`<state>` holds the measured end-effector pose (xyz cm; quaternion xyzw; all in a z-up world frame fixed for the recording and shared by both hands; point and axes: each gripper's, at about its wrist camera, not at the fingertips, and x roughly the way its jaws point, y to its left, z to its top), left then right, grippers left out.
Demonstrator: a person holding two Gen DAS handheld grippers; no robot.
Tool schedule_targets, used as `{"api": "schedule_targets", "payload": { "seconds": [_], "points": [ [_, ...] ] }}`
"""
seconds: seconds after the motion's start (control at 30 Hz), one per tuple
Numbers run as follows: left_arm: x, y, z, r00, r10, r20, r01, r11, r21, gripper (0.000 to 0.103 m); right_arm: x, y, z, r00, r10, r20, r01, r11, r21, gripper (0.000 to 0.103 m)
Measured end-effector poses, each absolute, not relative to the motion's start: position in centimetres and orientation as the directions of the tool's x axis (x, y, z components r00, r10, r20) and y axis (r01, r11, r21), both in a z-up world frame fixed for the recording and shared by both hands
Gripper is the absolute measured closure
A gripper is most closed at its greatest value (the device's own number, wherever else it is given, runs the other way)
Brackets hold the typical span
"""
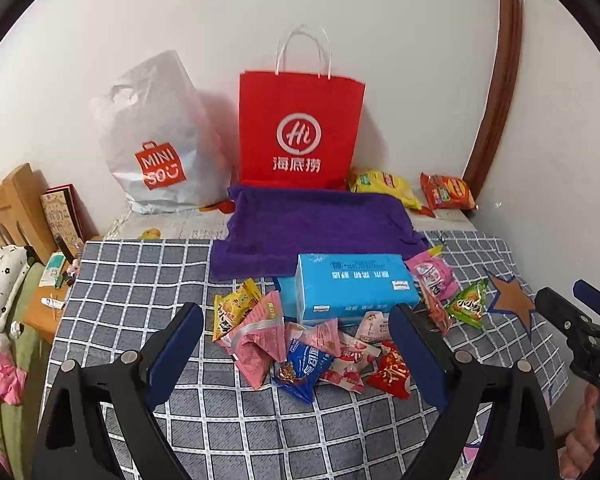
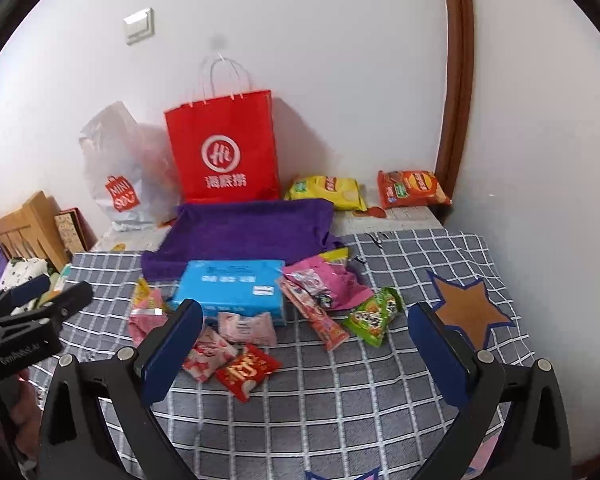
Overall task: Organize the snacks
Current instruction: 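Grasp the green snack bag with the right gripper while the left gripper grasps the pink candy bag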
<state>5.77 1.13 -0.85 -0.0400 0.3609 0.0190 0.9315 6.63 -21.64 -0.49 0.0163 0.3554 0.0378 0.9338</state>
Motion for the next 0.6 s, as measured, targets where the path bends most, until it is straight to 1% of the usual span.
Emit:
{"api": "schedule_targets", "payload": {
  "seconds": [0.1, 0.2, 0.33, 0.4, 0.6],
  "points": [
    [7.0, 1.2, -2.0, 0.721, 0.022, -0.693, -0.071, 0.997, -0.042, 0.009, 8.0, -23.0, -2.1, 0.721, 0.097, -0.687, -0.051, 0.995, 0.087, 0.002],
    [8.3, 1.7, -3.3, 0.699, 0.021, -0.715, -0.083, 0.995, -0.052, 0.009, 9.3, -24.4, -3.7, 0.700, 0.104, -0.707, -0.027, 0.992, 0.119, 0.002],
    [10.0, 2.1, -5.2, 0.669, 0.028, -0.743, -0.088, 0.995, -0.043, 0.009, 11.1, -25.8, -5.8, 0.684, 0.067, -0.727, 0.009, 0.995, 0.101, 0.004],
    [10.9, 2.3, -6.1, 0.653, 0.021, -0.757, -0.082, 0.996, -0.043, 0.009, 11.9, -26.5, -7.0, 0.676, 0.056, -0.735, 0.020, 0.995, 0.095, 0.007],
    [12.9, 3.2, -8.3, 0.624, 0.059, -0.779, -0.121, 0.992, -0.022, 0.009, 14.8, -28.7, -10.8, 0.617, 0.030, -0.786, 0.078, 0.992, 0.098, 0.013]
  ]
}}
